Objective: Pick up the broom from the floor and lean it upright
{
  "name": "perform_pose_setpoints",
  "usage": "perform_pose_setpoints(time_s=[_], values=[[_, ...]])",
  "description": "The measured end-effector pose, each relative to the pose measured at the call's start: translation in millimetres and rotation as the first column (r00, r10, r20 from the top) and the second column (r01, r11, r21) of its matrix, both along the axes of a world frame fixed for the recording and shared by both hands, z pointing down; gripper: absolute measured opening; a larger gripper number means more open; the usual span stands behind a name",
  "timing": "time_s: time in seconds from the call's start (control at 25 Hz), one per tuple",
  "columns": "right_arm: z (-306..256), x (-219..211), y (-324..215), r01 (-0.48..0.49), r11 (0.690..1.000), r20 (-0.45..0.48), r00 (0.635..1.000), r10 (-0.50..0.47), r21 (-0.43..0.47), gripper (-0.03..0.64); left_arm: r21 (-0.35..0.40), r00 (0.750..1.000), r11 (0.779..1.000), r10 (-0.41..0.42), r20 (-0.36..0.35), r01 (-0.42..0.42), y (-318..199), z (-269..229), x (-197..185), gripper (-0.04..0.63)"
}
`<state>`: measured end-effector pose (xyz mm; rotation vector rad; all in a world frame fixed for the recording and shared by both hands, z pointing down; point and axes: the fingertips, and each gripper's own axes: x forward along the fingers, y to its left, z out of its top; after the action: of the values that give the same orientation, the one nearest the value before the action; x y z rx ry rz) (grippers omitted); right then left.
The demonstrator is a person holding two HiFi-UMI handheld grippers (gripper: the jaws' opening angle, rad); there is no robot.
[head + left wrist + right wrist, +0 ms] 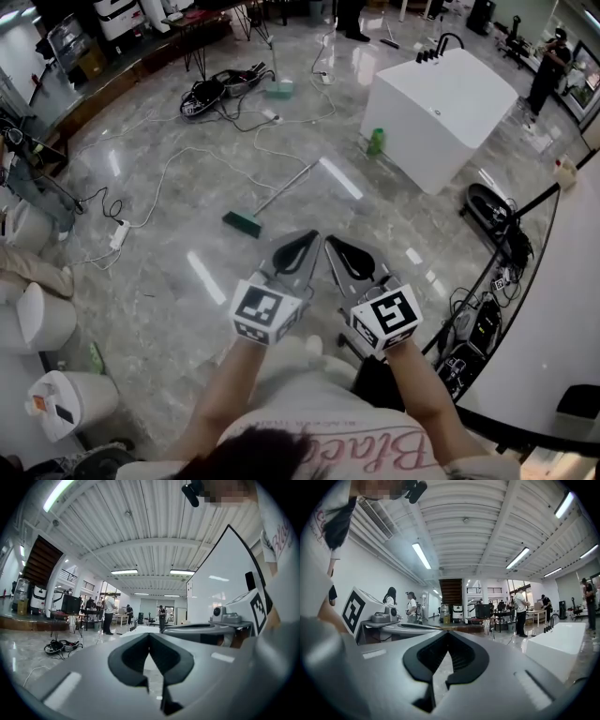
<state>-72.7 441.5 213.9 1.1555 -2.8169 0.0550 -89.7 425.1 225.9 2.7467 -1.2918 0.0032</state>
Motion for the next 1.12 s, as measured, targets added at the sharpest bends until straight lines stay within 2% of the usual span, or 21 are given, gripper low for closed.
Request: perform_pose_setpoints(time_s=[0.16,0.56,0.84,1.12], values=[[8.4,1.6,-6.9,0.003,1.000,-0.004,1.000,-0.003,-0.024,0.002,-0.026,1.000,1.000,-0.014,0.003,0.014,-5.9,8.3,-0.8,0.000],[17.2,1.8,-46.2,-0.023,0.999,-0.010,1.000,0.023,-0.038,0.002,-0.028,1.000,1.000,-0.008,-0.008,0.008,-45.0,14.8,-8.8,0.000],[20.3,-4.2,-112.4,-0.059,0.998,-0.017,0.998,0.058,-0.026,0.002,-0.029,1.000,0.999,0.025,-0.001,-0.025,-112.3,19.8,-17.3,0.000],[24.6,-16.7,-187.0,-0.082,0.996,-0.053,0.995,0.080,-0.031,0.002,-0.041,0.999,0.998,0.046,-0.023,-0.047,-193.6,24.2,-28.7,0.000]])
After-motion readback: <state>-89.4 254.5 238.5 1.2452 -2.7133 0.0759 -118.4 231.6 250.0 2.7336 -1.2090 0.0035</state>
